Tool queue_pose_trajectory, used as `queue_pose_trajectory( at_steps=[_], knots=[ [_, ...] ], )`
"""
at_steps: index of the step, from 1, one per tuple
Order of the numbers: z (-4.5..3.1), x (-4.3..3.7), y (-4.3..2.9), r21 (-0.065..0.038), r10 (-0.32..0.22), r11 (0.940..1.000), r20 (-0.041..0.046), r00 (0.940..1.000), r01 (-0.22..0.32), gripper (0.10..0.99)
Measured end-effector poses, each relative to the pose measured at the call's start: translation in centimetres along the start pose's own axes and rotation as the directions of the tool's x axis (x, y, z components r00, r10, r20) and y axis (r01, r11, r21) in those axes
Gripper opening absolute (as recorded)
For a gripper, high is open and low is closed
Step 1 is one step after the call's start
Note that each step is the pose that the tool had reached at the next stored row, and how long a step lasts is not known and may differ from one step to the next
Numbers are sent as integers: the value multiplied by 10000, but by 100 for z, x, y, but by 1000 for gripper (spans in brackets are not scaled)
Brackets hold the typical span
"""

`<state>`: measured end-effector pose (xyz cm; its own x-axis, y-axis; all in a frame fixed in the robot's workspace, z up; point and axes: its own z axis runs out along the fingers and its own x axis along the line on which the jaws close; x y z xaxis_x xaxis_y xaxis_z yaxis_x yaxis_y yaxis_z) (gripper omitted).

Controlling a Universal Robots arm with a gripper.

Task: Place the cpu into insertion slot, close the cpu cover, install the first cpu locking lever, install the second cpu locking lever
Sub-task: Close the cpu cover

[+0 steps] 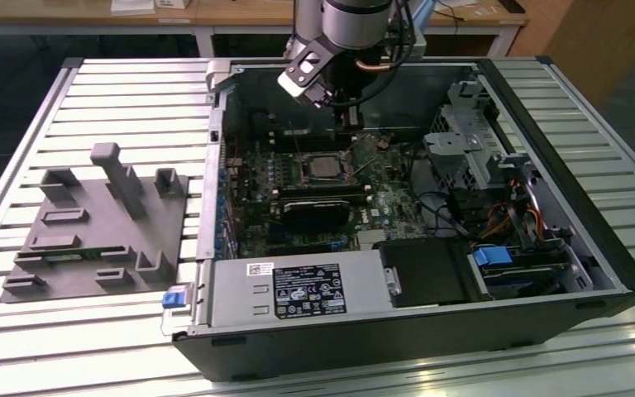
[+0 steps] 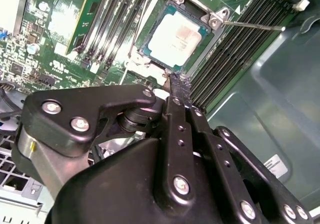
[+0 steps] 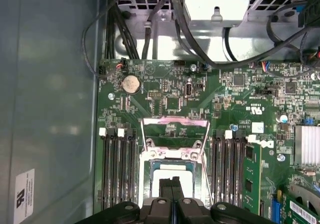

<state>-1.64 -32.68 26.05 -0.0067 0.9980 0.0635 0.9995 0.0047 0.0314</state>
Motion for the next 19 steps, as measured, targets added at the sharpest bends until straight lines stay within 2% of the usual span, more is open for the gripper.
queue_pose_trajectory(
  at_steps=[7,14,19],
  knots=[
    [6,-1,155,54,3,10000,0,10000,-3,118],
    [7,-1,235,64,4,10000,-1,10000,-4,118],
    [9,-2,317,73,4,10000,0,10000,-4,118]
  ],
)
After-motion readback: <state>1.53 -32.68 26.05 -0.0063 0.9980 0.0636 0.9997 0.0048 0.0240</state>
